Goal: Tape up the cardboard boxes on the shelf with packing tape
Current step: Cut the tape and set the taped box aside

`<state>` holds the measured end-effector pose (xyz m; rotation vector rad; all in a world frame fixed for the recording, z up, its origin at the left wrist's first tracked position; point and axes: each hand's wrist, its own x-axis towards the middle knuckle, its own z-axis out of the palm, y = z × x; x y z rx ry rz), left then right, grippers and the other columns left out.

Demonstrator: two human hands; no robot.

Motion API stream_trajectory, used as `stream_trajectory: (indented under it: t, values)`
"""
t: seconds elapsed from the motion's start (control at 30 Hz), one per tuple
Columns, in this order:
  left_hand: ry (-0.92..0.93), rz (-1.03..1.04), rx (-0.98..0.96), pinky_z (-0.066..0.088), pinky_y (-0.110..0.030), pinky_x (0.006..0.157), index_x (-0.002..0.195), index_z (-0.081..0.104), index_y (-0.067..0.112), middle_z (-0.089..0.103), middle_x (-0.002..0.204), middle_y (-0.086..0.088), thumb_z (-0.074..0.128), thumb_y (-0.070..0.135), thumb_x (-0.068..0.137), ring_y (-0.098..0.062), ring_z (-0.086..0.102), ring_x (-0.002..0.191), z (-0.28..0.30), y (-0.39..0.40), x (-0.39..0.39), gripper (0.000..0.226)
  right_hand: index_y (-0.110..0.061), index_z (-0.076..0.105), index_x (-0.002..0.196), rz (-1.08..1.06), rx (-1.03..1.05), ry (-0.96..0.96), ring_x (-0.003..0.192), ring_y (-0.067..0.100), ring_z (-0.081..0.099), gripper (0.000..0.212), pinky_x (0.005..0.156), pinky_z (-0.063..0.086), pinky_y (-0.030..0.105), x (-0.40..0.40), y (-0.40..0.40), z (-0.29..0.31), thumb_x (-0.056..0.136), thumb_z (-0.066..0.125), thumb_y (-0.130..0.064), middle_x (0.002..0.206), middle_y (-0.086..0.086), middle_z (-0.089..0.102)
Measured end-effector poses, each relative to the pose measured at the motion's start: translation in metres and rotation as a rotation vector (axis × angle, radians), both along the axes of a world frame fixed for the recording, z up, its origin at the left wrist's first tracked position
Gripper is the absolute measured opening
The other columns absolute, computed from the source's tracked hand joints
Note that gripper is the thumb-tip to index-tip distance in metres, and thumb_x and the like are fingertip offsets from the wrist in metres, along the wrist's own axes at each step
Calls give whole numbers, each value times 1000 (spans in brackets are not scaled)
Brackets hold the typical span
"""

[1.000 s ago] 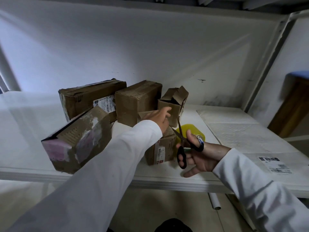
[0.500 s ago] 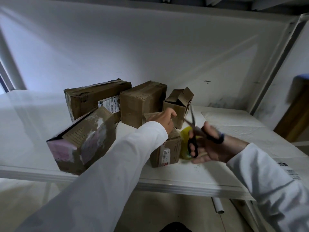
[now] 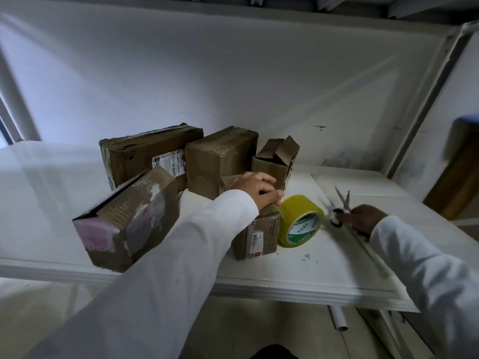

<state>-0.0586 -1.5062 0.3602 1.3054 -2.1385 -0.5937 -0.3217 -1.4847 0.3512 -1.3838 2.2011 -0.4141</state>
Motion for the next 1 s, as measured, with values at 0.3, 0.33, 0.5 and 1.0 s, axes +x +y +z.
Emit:
stream_trajectory:
  t: [0.3, 0.33, 0.5, 1.0]
  values:
    - [-12, 22, 9, 32, -40, 105, 75, 70, 35, 53, 127, 16, 51, 48, 92, -10, 39, 123, -1, -2, -2, 28, -20, 64, 110, 125, -340, 501, 103, 30, 59, 33, 83, 45, 34, 44, -10, 30, 92, 48, -42, 118, 9, 62]
    - [-26, 23, 6, 33, -40, 105, 79, 71, 34, 53, 128, 16, 51, 49, 92, -11, 40, 123, -2, -3, -2, 28, -22, 64, 110, 236, -457, 391, 101, 27, 59, 32, 84, 45, 33, 54, -13, 35, 93, 47, -42, 116, 7, 63]
    - [-38, 12, -6, 38, -40, 104, 94, 73, 31, 54, 127, 12, 50, 49, 93, -13, 43, 119, -5, -6, -1, 29, -27, 64, 111, 733, -264, 75, 101, 17, 55, 23, 92, 43, 31, 91, -16, 33, 96, 48, -33, 108, -6, 60]
    - [-29, -47, -22, 40, -35, 100, 92, 73, 26, 61, 117, 11, 49, 42, 95, -10, 48, 113, 2, -2, -5, 29, -30, 69, 90, 795, -61, -299, 93, 19, 62, 19, 88, 48, 31, 67, -28, 30, 91, 59, -13, 97, -2, 68]
